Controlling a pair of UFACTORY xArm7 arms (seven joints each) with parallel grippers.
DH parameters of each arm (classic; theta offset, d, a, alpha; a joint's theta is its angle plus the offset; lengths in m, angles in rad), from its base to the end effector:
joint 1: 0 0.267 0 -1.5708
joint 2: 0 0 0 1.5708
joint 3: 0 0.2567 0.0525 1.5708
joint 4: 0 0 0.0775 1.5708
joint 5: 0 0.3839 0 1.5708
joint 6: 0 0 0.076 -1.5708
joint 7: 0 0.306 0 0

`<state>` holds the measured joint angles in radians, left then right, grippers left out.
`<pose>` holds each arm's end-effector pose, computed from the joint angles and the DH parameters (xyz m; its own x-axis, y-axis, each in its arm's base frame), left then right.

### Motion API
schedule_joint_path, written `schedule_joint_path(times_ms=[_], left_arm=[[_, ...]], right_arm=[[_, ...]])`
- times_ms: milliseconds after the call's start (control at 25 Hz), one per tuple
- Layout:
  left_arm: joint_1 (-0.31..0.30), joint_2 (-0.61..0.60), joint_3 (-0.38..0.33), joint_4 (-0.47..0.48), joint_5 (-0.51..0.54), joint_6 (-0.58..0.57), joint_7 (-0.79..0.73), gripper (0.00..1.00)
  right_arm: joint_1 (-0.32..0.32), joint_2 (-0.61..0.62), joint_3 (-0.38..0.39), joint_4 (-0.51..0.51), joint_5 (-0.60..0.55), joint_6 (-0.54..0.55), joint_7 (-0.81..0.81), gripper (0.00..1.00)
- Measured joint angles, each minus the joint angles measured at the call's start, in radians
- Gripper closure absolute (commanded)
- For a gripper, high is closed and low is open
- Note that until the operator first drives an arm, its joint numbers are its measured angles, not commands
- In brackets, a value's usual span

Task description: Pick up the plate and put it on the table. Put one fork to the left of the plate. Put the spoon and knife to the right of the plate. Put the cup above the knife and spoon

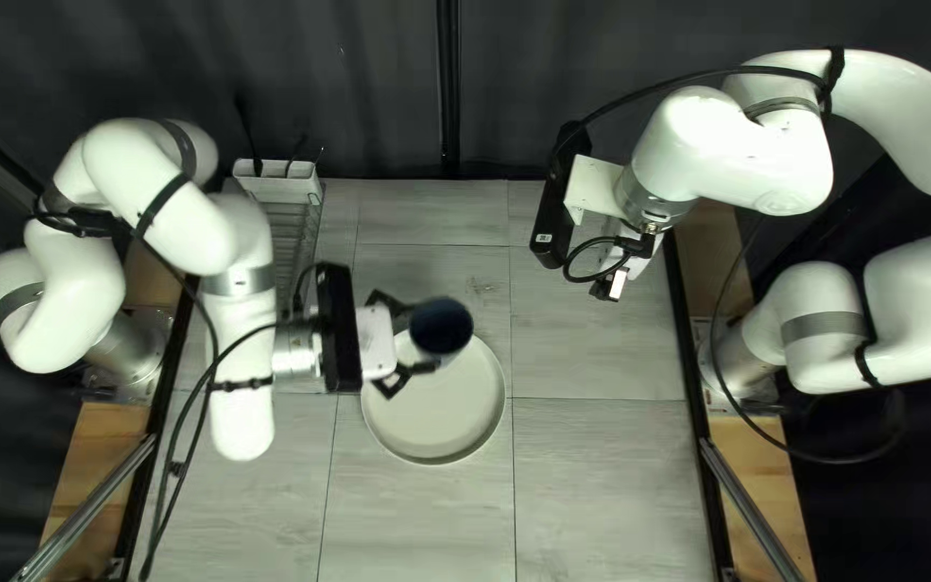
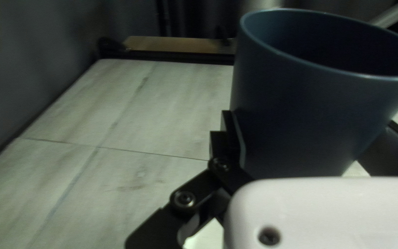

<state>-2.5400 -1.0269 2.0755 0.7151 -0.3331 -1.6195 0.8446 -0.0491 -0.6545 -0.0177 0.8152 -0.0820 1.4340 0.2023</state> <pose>0.5666 -0.1038 0.1199 0.1889 -0.0008 0.9820 0.1340 -0.9906 -0.0265 0.3599 -0.0465 0.2386 0.9667 -0.2513 0.0488 -0.2541 -0.9652 0.0622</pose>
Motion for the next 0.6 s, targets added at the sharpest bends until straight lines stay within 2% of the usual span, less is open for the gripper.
schedule_joint_path(times_ms=[360,600], left_arm=[[-0.034,-0.098,0.078,0.005,0.111,-0.015,-0.04,1.0],[-0.04,-0.129,0.097,0.014,0.137,-0.029,-0.059,1.0]], right_arm=[[0.0,0.0,0.0,0.0,0.0,0.0,0.0,0.0],[0.0,0.0,0.0,0.0,0.0,0.0,0.0,0.0]])
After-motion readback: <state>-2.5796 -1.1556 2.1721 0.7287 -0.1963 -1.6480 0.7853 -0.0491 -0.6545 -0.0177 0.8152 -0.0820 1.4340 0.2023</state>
